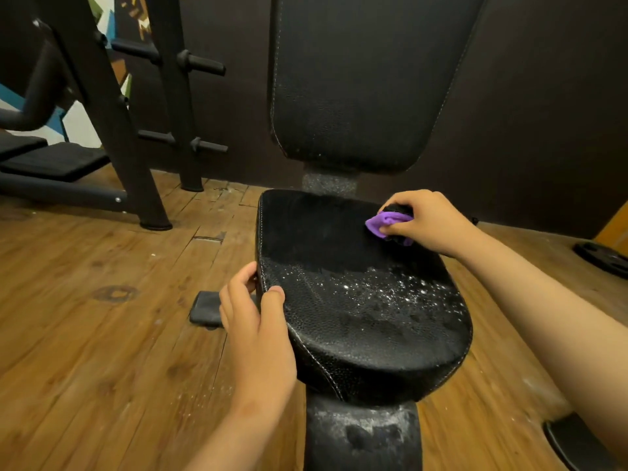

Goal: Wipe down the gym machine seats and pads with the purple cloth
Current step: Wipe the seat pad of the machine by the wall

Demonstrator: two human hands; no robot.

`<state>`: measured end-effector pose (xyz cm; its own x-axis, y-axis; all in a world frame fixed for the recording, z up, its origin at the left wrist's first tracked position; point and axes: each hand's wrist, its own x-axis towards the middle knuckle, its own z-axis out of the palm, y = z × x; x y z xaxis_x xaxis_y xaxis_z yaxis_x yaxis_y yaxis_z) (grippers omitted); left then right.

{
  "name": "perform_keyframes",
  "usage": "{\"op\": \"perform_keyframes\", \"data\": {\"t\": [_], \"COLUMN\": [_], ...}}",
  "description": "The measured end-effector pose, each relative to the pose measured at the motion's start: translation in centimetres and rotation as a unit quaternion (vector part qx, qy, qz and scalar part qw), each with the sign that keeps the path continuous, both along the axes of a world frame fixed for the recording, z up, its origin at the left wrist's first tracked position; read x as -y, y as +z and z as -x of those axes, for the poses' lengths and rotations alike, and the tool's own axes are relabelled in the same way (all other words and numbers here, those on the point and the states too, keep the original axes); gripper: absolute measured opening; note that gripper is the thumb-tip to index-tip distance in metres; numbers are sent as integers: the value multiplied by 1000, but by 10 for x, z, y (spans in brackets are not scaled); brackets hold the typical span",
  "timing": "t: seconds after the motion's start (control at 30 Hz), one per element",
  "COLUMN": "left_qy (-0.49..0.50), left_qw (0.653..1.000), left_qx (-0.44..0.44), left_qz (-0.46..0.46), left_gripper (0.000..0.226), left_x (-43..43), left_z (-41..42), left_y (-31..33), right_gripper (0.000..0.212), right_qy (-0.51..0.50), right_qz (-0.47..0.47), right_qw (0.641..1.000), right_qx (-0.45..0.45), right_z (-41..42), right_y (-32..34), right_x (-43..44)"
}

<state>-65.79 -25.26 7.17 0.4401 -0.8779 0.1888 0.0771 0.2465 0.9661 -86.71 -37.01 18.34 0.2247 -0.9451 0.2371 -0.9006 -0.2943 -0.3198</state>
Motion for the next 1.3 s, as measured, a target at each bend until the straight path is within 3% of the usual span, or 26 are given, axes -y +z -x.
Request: {"op": "perform_keyframes", "data": {"t": [0.2,0.33,0.47,0.5,0.63,0.73,0.87,1.03,1.1,1.23,1.3], "left_qy": [4,13,25,29,35,35,30,28,27,32,34], "left_qw": [1000,1000,1000,999,998,996,996,996,996,995,995], "left_qx": [2,-6,-14,-10,38,69,77,84,84,85,84], "left_qz": [2,-5,2,8,24,34,22,22,25,30,31], "left_gripper": [29,42,27,29,75,79,80,82,81,79,78], "left_x": [2,1,-4,-7,-25,-25,-23,-23,-22,-21,-21], "left_z": [0,1,2,5,21,21,17,16,15,15,16], "left_y": [-2,-1,-3,-5,-10,-14,-15,-16,-16,-18,-17], "right_gripper": [17,21,22,24,22,26,23,16,19,27,23], "right_qy": [-56,-56,-31,-32,-12,65,135,9,15,140,142], "right_qz": [-20,-18,-29,-20,-1,-70,-132,-23,-12,-138,-146], "right_qw": [998,998,998,998,995,986,974,993,995,970,968], "right_qx": [37,36,51,54,99,140,121,120,101,140,147], "right_z": [54,71,73,72,69,62,59,74,75,64,64], "right_y": [-4,-5,-9,-12,-20,-13,-5,-17,-18,-6,-7], "right_x": [-26,-39,-48,-49,-58,-72,-91,-84,-92,-130,-132]}}
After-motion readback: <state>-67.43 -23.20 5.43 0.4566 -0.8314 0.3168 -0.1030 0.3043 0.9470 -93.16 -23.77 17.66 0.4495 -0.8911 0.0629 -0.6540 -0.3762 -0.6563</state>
